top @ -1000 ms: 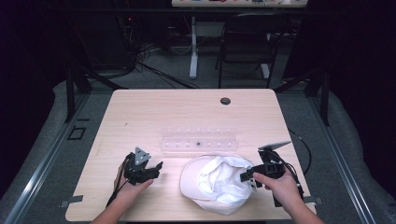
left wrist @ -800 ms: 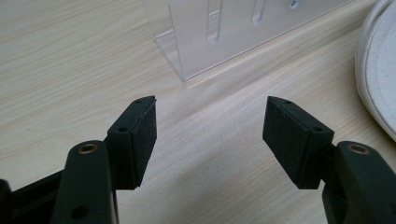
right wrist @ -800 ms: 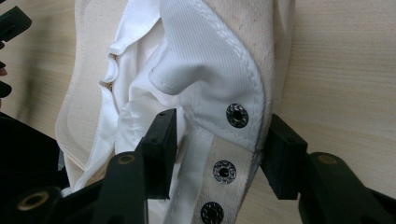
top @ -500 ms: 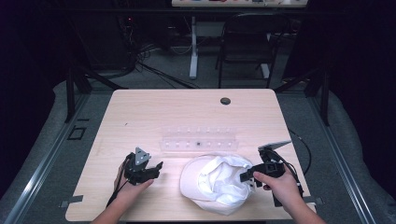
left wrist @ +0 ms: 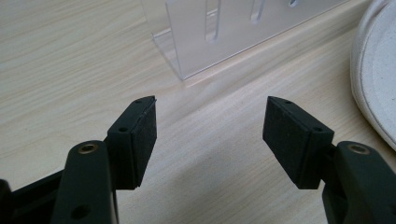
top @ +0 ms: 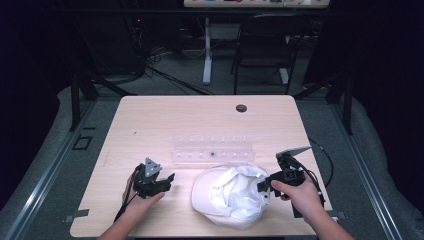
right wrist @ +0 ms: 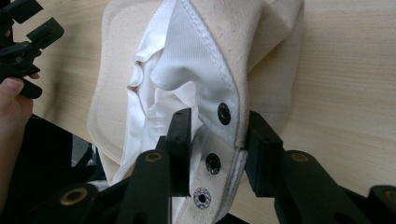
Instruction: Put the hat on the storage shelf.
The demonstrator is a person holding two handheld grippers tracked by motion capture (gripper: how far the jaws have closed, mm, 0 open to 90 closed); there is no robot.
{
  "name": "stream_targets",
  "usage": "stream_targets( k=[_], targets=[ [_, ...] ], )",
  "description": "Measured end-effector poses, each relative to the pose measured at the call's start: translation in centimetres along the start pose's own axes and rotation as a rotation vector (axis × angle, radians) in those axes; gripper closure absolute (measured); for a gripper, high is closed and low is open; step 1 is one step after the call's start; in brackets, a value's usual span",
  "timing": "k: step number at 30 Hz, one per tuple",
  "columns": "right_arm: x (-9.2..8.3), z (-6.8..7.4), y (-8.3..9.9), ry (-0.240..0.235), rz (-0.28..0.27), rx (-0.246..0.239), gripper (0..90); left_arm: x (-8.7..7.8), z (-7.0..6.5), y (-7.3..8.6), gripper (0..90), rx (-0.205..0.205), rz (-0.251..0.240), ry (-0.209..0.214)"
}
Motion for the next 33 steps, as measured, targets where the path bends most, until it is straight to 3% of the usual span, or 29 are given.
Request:
stream_targets(
  k=[8,12,17,19,22,23,33],
  targets=[
    [-0.4,0.3,-0.1,0.015,0.003,-0.006,77.2,0.0,0.0,0.0,35.4,0.003,0.002,-0.001],
    [-0.6,0.7,-0.1,0.038,0.001,-0.04,79.1,0.1,0.0,0.0,35.4,0.002,0.002,-0.001],
    [-0.8,1.1,-0.3,0.068,0.01,-0.073,79.7,0.1,0.0,0.0,35.4,0.001,0.002,-0.001],
    [-0.7,1.3,-0.3,0.069,-0.007,-0.057,79.7,0.0,0.0,0.0,35.4,0.001,0.002,0.0],
    [-0.7,1.5,-0.4,0.089,-0.007,-0.067,80.2,0.0,0.0,0.0,35.4,0.003,0.001,0.0],
    [-0.8,1.5,-0.4,0.092,0.017,-0.081,80.3,0.0,0.0,0.0,35.4,0.003,0.001,0.0],
    [-1.1,2.1,-0.8,0.127,0.002,-0.081,80.4,0.0,0.0,0.0,35.4,0.004,0.001,-0.001]
  ],
)
Point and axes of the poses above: each handheld gripper's, and its own axes: x roughly forward along the jaws, y roughly out of its underside, z roughly to its left, the point moved 5 cm from there along x, roughly forward along the jaws, and after that the axes turned 6 degrees about x, right-handed, at the moved point
